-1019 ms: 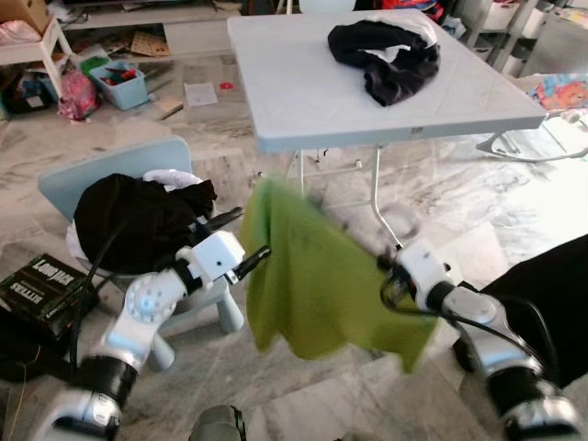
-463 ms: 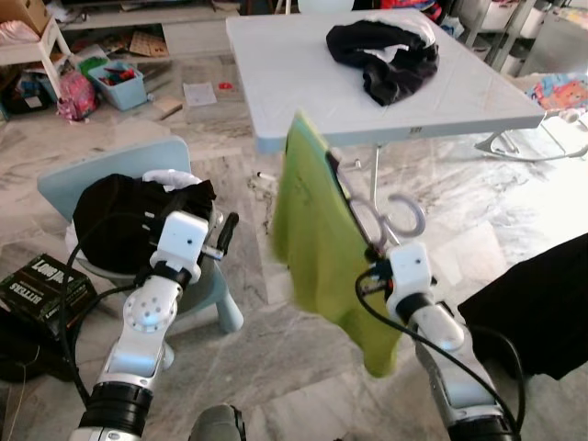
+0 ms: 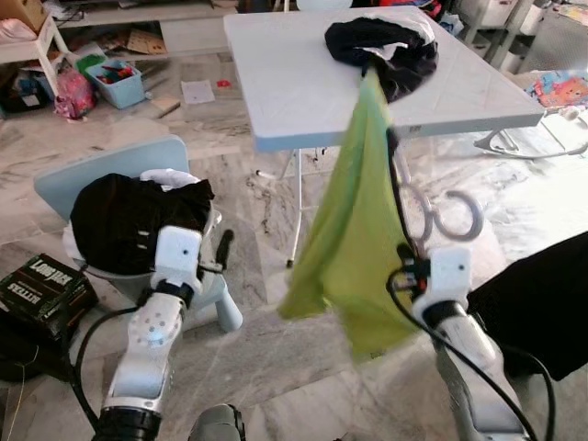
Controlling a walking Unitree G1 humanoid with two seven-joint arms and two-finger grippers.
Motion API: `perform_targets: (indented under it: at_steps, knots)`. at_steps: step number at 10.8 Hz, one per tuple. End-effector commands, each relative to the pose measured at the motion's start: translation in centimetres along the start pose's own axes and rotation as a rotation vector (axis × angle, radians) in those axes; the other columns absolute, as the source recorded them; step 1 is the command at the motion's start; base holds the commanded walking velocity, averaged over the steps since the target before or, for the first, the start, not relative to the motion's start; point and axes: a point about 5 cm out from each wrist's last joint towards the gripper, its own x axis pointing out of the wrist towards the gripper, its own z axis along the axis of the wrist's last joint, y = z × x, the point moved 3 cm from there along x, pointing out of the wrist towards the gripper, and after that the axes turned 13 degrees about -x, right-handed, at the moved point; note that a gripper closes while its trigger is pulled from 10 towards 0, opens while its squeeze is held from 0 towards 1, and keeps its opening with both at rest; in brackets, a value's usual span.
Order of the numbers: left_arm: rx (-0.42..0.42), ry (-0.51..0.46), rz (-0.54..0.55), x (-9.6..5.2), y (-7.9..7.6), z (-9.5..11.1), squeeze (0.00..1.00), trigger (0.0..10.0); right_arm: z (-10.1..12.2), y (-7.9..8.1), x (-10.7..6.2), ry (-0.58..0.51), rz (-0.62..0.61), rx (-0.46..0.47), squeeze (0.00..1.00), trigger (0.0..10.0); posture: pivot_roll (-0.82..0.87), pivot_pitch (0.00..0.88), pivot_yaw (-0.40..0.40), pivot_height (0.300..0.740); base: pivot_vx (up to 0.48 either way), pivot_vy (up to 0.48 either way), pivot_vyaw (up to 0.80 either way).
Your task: Hang hanger
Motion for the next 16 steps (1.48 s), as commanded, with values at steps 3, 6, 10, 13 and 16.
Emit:
perform_targets:
  at_steps: [3,6,10,13,16]
  knots:
    - [0.031,0.034,-0.026,-1.4,0.5,-0.1,0.0,10.0,-1.3,-1.7,-2.5,0.066,0.205,-0.126,0.0,10.0,-0.07,0.0,-0.024,0.74,0.0,0.0,0.0]
    - [0.114,0.103,-0.089,-1.2,1.5,-0.3,0.0,10.0,-0.9,-4.1,-4.6,0.06,0.633,-0.418,0.0,10.0,-0.09,0.0,-0.013,0.74,0.0,0.0,0.0]
    - [0.16,0.233,-0.289,-1.6,0.6,-1.7,0.0,10.0,2.1,-4.5,-5.0,-0.033,0.831,-0.437,0.0,10.0,-0.09,0.0,-0.012,0.74,0.0,0.0,0.0]
    - [0.178,0.217,-0.418,-1.6,-0.8,-1.2,0.0,10.0,2.5,-5.1,-3.9,-0.056,0.849,-0.502,0.0,10.0,-0.1,0.0,-0.023,0.74,0.0,0.0,0.0]
    - [0.23,0.194,-0.468,-2.2,-0.9,-1.3,0.0,10.0,1.7,-5.9,-1.6,-0.023,0.717,-0.604,0.0,10.0,-0.09,0.0,-0.029,0.74,0.0,0.0,0.0]
